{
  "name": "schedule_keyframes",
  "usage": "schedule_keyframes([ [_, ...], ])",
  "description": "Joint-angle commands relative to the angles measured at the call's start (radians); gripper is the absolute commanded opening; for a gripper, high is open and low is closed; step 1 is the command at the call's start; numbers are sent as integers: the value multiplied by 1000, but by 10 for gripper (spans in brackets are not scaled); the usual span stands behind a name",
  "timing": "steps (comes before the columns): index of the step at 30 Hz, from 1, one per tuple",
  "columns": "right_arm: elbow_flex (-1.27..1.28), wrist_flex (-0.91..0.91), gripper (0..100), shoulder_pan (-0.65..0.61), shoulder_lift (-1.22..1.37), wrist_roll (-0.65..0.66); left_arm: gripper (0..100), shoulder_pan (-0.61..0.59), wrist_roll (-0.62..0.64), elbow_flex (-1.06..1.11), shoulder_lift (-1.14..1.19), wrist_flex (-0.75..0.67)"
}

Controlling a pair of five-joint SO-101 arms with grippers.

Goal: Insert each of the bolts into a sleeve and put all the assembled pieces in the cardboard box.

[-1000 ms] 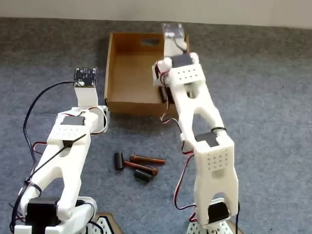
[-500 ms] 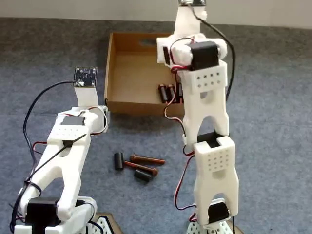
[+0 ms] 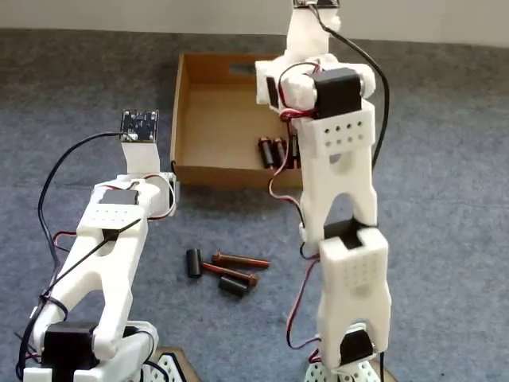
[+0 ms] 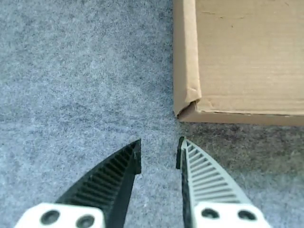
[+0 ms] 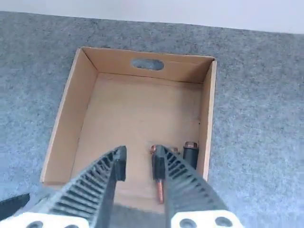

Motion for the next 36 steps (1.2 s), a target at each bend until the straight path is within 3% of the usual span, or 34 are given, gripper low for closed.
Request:
schedule_keyframes([
  [1, 311, 13, 94, -65, -274, 3, 136, -7, 6, -12, -4, -18],
  [5, 760, -56, 84, -128, -501, 72, 136, -7, 6, -12, -4, -18],
  [14, 1751, -493, 59, -242, -998, 150, 136, -12, 5, -12, -4, -18],
  [19, 2111, -670, 72, -303, -1196, 221, 136, -120, 26, -13, -10, -18],
  [23, 2253, -746, 146, -349, -1219, 227, 136, -257, 176, -22, -2, -32],
  [26, 2299, -782, 146, -432, -1201, 229, 136, -321, 247, -16, -2, -54],
  [32, 2318, -792, 145, -608, -1171, 295, 136, -328, 258, -12, -2, -54],
  [36, 2319, -788, 145, -613, -1153, 327, 136, -329, 258, -12, -2, -54],
])
